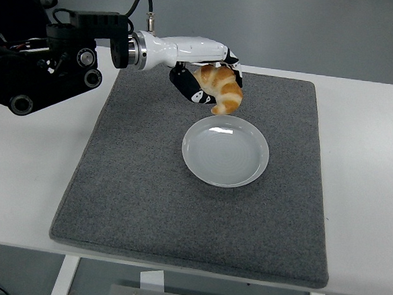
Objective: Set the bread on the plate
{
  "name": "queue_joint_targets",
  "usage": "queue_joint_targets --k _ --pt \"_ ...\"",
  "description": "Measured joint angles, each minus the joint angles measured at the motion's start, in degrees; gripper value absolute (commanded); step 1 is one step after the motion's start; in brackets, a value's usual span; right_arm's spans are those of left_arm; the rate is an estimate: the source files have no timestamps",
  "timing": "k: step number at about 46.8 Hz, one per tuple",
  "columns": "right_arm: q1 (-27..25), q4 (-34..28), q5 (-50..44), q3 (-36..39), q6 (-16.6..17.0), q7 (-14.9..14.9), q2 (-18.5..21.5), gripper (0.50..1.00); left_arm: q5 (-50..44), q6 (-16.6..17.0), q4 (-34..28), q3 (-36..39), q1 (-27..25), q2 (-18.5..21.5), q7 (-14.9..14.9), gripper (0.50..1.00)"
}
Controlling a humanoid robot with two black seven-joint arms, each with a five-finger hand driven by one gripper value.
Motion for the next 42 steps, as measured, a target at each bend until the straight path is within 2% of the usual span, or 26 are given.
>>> queue_joint_targets --k 10,21,28,35,42 --pt "0.0 0.0 0.0 0.0 0.0 0.0 0.0 0.952 2.8 1.5 0.8 0.3 4.4 -2.7 0.2 0.5" --pt "0.0 0.0 0.0 0.0 0.0 0.0 0.0 0.954 9.4 5.7 4.2 0.4 8.4 -6.9 0.6 0.5" --pt "0.0 0.0 0.0 0.0 0.0 0.0 0.0 0.952 11.5 6.7 7.4 0.4 9.9 -9.7 0.8 0.5" --pt "0.0 0.0 0.0 0.0 0.0 0.0 0.0 0.952 15.6 10.0 10.7 1.0 11.4 -12.8 0.9 0.5" --pt "0.0 0.0 0.0 0.0 0.0 0.0 0.0 0.952 16.3 11.1 11.9 1.8 12.0 -14.3 0.9 0.5"
